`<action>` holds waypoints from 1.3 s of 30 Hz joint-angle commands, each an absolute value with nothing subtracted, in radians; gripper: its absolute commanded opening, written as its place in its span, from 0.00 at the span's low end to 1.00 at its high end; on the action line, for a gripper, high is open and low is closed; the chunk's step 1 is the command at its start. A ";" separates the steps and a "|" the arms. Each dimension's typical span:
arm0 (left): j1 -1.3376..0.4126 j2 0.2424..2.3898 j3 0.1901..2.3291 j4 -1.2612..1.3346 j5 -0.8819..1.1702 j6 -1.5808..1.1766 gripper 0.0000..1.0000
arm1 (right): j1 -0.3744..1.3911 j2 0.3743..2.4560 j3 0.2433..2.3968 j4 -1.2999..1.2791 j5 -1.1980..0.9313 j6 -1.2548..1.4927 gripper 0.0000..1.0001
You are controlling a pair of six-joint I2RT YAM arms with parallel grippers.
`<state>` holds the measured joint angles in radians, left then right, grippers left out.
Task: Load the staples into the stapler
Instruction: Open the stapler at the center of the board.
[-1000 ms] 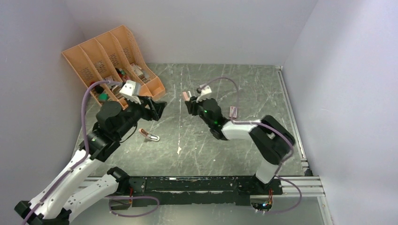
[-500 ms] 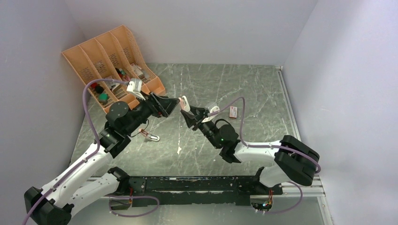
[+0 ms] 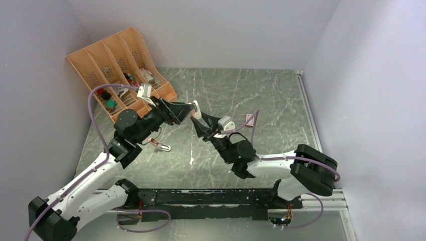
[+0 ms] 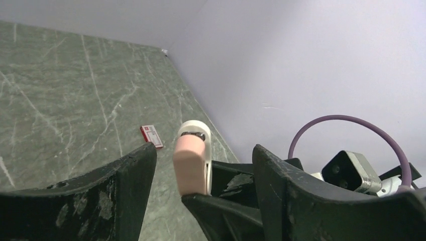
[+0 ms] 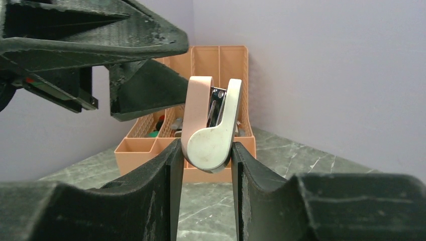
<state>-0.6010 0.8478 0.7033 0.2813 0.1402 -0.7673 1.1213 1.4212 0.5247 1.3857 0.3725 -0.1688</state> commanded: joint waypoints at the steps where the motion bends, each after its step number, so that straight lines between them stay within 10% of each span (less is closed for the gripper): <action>1: -0.596 0.868 0.703 0.375 0.211 -0.781 0.71 | 1.143 1.434 0.554 1.460 0.385 -0.219 0.24; 16: -0.594 0.885 0.689 0.387 0.259 -0.788 0.41 | 1.161 1.440 0.572 1.476 0.427 -0.254 0.24; 24: -0.595 0.893 0.689 0.382 0.267 -0.786 0.07 | 1.170 1.449 0.576 1.465 0.429 -0.272 0.26; 29: -0.596 0.876 0.703 0.343 0.239 -0.729 0.07 | 1.177 1.434 0.570 1.417 0.423 -0.282 0.60; 39: -0.594 0.908 0.844 0.174 0.400 -0.363 0.07 | 1.179 1.245 0.510 1.068 0.308 -0.259 0.69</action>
